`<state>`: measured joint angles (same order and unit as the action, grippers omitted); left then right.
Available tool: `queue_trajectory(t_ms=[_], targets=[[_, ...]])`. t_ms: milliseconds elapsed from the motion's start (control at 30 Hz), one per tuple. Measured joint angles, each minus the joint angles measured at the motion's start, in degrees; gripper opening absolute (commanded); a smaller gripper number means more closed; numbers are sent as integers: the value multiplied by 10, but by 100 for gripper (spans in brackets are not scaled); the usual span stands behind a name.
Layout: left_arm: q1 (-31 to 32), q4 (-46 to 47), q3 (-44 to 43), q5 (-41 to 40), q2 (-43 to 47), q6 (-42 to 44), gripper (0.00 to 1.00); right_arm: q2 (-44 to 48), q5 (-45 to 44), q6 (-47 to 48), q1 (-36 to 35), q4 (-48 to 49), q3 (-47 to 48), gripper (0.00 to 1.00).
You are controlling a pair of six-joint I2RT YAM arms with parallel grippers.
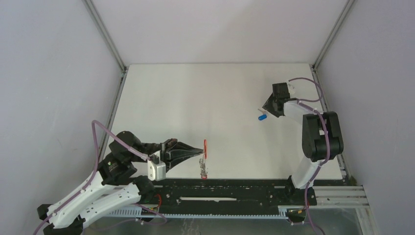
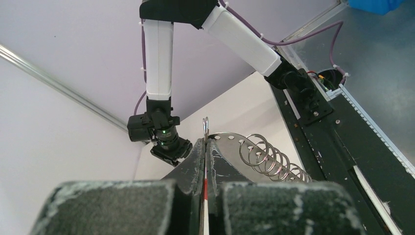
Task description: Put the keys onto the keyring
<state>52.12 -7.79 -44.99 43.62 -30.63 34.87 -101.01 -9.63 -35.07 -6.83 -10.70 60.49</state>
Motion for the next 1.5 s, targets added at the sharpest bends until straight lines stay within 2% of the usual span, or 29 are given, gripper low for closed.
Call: queue_trajectory(t_ms=[367,400,467,533,667,867,1000,1133,1300,1500], targets=[[0,1,0,-7,10,0,0,-43,0,-47,-12,-61,35,50],[0,1,0,-9,12,0,0,-44,-3,-50,-15,-65,38,44],[0,1,0,-12,14,0,0,-51,-5,-58,-19,-71,47,40],[0,1,0,-15,16,1,0,-57,-9,-66,-20,-75,54,32],[0,0,0,-17,21,2,0,-60,-17,-72,-24,-81,56,0],[0,0,0,-25,27,1,0,-60,-21,-62,-35,-78,56,0],[0,-4,0,-31,28,-9,0,-50,-19,-28,-76,-67,45,0],[-1,-2,0,-40,26,-47,0,19,-11,24,-164,-44,-21,0],[-22,37,35,-50,23,-147,0,183,-1,111,-288,20,-136,0],[-54,94,91,-49,1,-238,0,365,44,238,-369,107,-252,0]])
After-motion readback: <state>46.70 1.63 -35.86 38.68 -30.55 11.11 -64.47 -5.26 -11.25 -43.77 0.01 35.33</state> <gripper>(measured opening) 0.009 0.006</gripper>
